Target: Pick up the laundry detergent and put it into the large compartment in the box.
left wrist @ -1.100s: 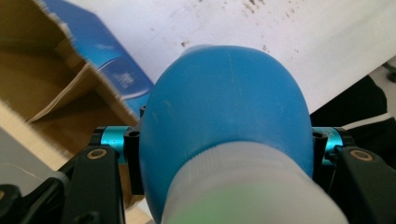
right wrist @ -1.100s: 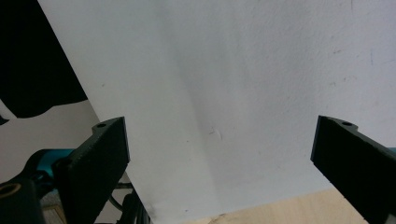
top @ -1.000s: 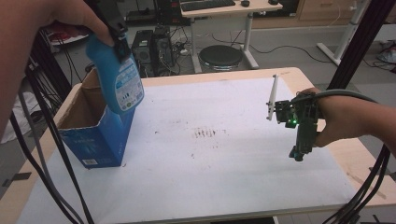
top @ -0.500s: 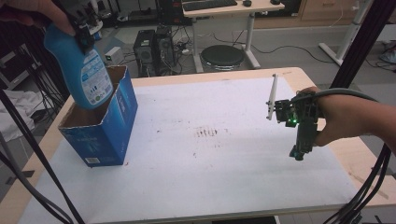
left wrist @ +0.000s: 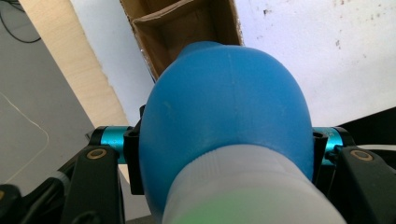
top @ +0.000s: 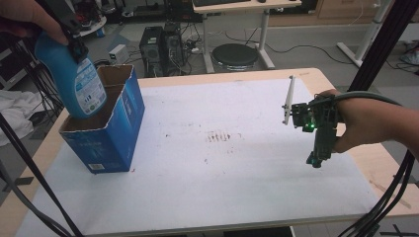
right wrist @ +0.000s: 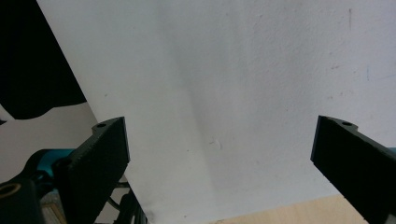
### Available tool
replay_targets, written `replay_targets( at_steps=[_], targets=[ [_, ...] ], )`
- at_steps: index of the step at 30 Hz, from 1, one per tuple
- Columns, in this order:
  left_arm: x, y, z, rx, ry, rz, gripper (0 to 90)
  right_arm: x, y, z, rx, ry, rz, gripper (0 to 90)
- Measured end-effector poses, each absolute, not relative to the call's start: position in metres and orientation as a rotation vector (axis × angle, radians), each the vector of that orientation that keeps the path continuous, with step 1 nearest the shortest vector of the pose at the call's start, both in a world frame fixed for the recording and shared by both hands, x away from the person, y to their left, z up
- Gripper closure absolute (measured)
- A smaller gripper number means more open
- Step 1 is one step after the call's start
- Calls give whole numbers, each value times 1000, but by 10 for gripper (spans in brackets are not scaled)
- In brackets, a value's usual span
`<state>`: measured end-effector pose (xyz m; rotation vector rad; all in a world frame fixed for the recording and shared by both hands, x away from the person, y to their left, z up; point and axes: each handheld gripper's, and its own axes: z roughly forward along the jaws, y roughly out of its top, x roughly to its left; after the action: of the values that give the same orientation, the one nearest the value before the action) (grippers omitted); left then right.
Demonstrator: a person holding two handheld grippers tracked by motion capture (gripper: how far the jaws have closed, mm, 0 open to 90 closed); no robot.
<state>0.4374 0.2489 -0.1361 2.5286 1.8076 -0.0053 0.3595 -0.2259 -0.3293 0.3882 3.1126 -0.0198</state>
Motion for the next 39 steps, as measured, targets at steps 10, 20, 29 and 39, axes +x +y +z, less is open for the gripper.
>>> replay_targets(
  at_steps=[10, 20, 29, 39],
  targets=[
    [447, 251, -179, 2579, 1744, -84, 387, 359, -225, -331, 388, 3116, -16, 35],
    [452, 247, -222, 2739, 1578, -91, 388, 359, -227, -333, 398, 3116, -15, 35],
    [454, 245, -255, 2840, 1445, -113, 388, 359, -225, -335, 392, 3120, -18, 35],
    [454, 245, -282, 2922, 1283, -100, 388, 359, -224, -337, 388, 3121, -22, 35]
  ],
)
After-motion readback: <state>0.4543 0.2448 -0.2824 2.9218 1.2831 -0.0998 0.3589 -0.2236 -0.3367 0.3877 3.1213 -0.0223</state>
